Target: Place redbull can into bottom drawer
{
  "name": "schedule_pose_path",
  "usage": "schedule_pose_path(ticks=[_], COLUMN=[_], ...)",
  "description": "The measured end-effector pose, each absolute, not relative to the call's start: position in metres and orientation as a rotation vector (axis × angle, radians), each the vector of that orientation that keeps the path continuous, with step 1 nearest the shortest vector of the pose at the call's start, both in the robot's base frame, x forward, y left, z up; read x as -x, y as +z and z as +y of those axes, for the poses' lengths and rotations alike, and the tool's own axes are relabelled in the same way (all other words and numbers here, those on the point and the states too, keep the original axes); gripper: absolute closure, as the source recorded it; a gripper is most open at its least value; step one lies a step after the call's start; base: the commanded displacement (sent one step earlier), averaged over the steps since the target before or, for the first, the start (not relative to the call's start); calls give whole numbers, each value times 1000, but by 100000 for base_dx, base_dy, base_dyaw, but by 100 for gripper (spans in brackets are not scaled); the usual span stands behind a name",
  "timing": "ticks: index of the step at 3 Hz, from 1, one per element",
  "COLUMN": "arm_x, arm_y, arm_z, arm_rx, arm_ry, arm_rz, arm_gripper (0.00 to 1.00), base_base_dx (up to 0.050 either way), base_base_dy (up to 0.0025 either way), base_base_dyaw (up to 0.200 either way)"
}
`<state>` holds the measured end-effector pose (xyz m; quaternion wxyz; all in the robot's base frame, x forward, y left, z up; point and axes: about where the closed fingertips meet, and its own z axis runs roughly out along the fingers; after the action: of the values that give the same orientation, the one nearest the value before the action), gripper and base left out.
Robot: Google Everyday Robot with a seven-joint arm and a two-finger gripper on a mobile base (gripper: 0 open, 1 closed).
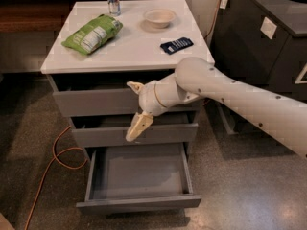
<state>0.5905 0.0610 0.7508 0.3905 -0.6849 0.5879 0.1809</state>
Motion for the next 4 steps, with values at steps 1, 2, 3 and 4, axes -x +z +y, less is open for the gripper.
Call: schedule_pose_path(ticks=[1, 2, 3, 4], arm_x=[-595, -600, -618, -618], arm_y=[784, 810, 851, 852], arm_z=[71, 78, 86, 86], arm_rx=[1711, 1680, 1619, 1618], arm_ry=[461, 464, 466, 466], arm_rz=[1517, 1536, 1536, 1536], arm_gripper=[0, 0, 0, 0], base_base_dx=[0, 0, 0, 0], base_base_dy=[0, 0, 0, 0], base_base_dyaw=[0, 0, 0, 0])
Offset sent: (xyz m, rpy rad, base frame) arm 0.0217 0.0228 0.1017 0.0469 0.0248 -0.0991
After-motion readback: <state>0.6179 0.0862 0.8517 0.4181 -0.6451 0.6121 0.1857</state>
